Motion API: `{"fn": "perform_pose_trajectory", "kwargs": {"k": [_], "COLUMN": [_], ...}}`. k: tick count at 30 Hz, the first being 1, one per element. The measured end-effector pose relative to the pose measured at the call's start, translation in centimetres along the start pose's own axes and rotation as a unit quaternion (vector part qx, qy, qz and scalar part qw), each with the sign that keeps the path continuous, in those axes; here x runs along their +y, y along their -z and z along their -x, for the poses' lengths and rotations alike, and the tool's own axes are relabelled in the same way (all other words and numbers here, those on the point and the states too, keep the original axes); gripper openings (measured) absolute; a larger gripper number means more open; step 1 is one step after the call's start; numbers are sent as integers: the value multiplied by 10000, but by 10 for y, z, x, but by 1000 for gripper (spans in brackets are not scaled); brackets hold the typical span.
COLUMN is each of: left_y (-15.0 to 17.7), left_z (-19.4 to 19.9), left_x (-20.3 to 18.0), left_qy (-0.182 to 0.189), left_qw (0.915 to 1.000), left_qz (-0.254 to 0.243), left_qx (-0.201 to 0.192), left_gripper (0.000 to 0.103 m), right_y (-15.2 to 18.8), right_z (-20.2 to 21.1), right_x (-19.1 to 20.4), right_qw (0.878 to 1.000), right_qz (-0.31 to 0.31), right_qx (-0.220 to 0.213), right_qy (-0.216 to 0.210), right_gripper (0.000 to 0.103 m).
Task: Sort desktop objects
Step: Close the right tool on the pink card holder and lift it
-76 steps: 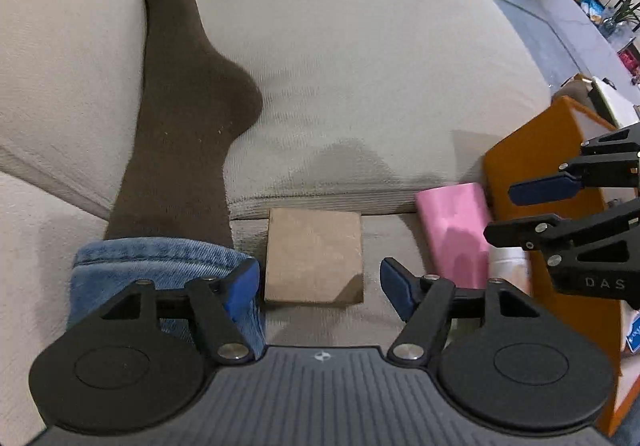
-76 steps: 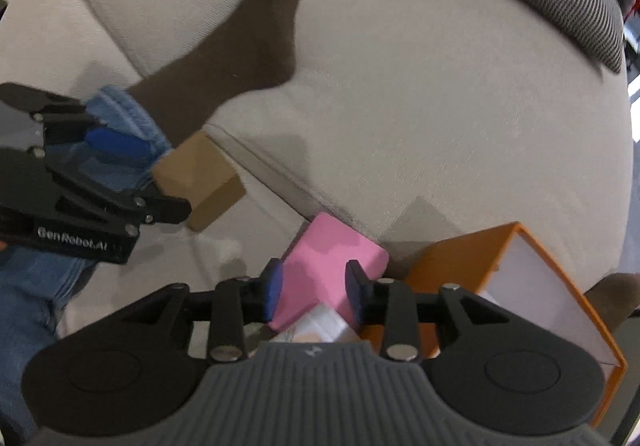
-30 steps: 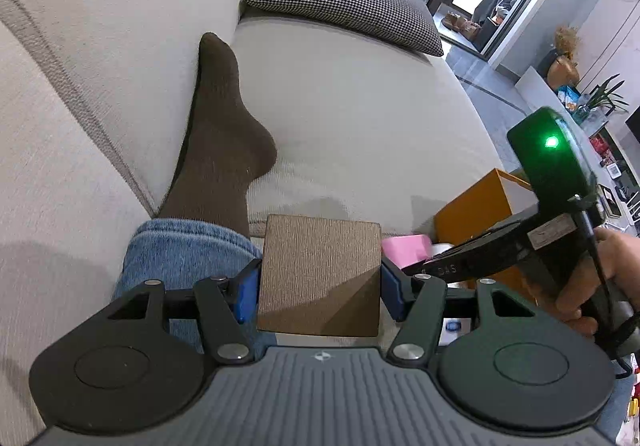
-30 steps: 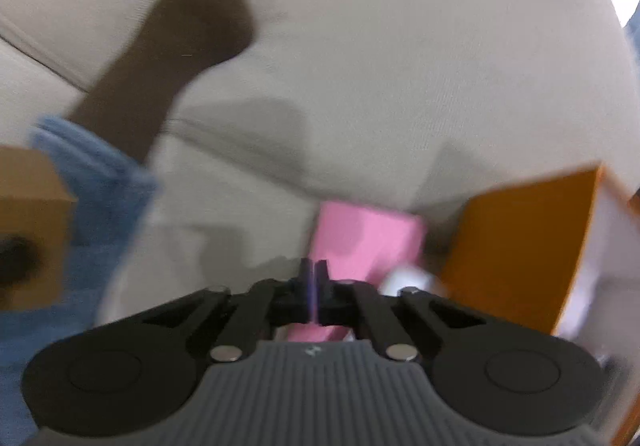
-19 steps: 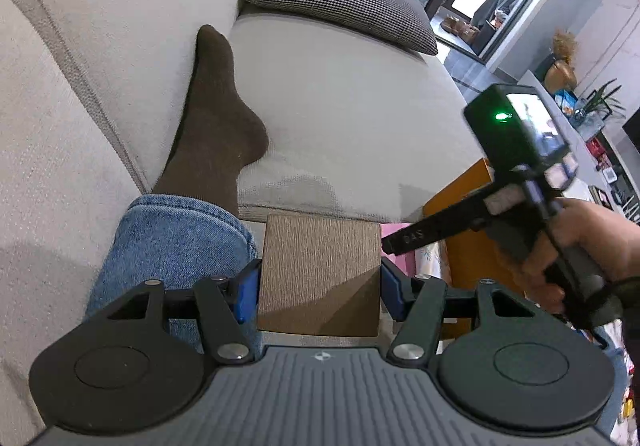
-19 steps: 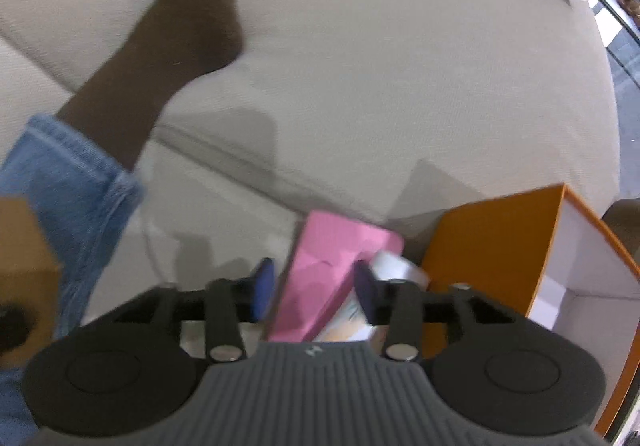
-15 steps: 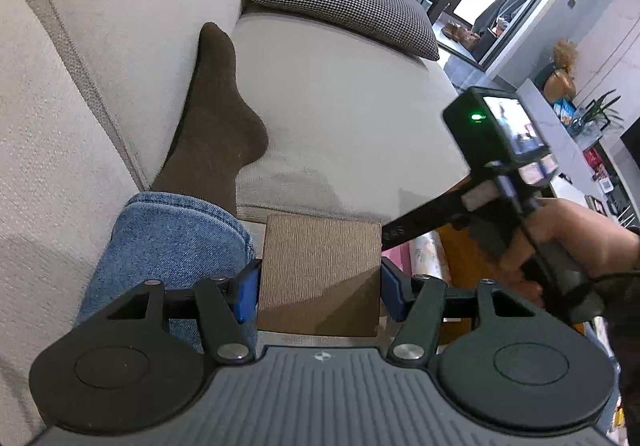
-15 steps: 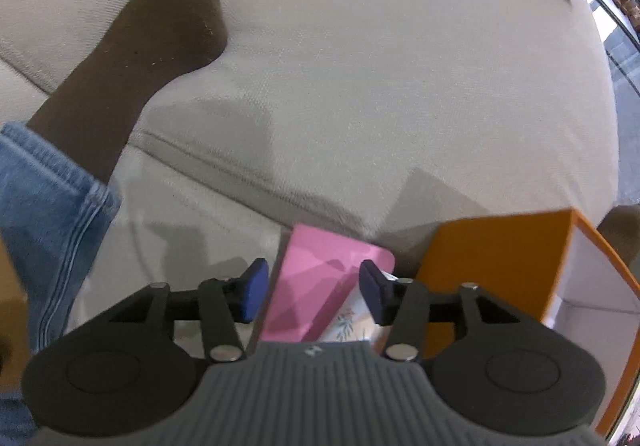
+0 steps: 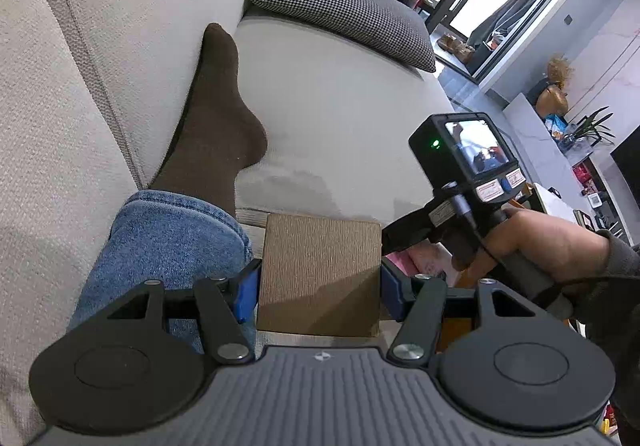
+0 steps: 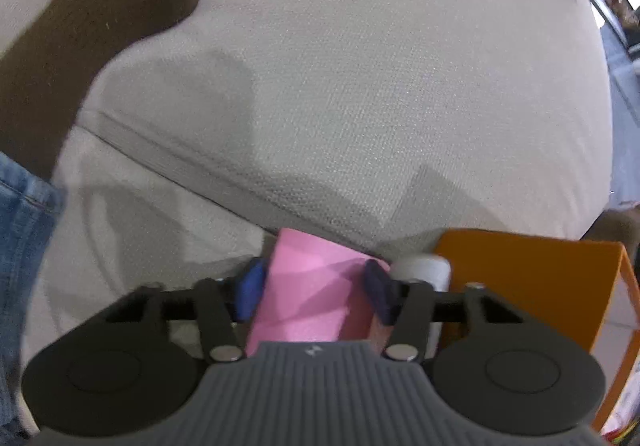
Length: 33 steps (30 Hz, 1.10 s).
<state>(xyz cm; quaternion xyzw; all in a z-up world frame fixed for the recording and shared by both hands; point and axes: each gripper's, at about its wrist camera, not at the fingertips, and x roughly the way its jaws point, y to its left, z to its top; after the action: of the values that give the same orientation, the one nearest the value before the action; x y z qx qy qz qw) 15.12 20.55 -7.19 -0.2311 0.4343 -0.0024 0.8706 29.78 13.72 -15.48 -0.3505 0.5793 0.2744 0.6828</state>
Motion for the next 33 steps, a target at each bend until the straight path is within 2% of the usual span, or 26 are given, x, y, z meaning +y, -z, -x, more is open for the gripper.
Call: {"fn": "perform_pose_trajectory", "kwargs": {"k": [4, 6, 11, 15, 19, 21, 27, 33], "left_y": [5, 7, 9, 11, 13, 16, 15, 17], "left_z": [5, 7, 13, 17, 16, 15, 13, 4], "left_x": [1, 2, 1, 4, 6, 6, 5, -1], "left_qy": [-9, -37, -6, -28, -74, -77, -54, -49], "left_qw": [10000, 10000, 9999, 9998, 9999, 9999, 10000, 9999], "left_qz": [7, 41, 40, 105, 120, 102, 75, 32], "left_qx": [-27, -26, -92, -142, -87, -52, -3, 114], "left_gripper": [70, 70, 70, 70, 70, 70, 70, 70], "right_y": [6, 10, 20, 32, 39, 42, 38, 41], "right_z": [18, 30, 50, 79, 102, 106, 99, 70], "right_x": [-2, 0, 0, 3, 6, 10, -1, -22], "right_qw": [9997, 9994, 9986, 9944, 9841, 9802, 9896, 9943], "right_qz": [-8, 93, 120, 178, 227, 212, 173, -44], "right_qx": [-220, -346, -428, -601, -718, -729, -810, -662], "right_qy": [-101, -23, -289, -851, -1611, -1830, -1178, -832], "right_gripper": [23, 21, 19, 16, 15, 15, 13, 27]}}
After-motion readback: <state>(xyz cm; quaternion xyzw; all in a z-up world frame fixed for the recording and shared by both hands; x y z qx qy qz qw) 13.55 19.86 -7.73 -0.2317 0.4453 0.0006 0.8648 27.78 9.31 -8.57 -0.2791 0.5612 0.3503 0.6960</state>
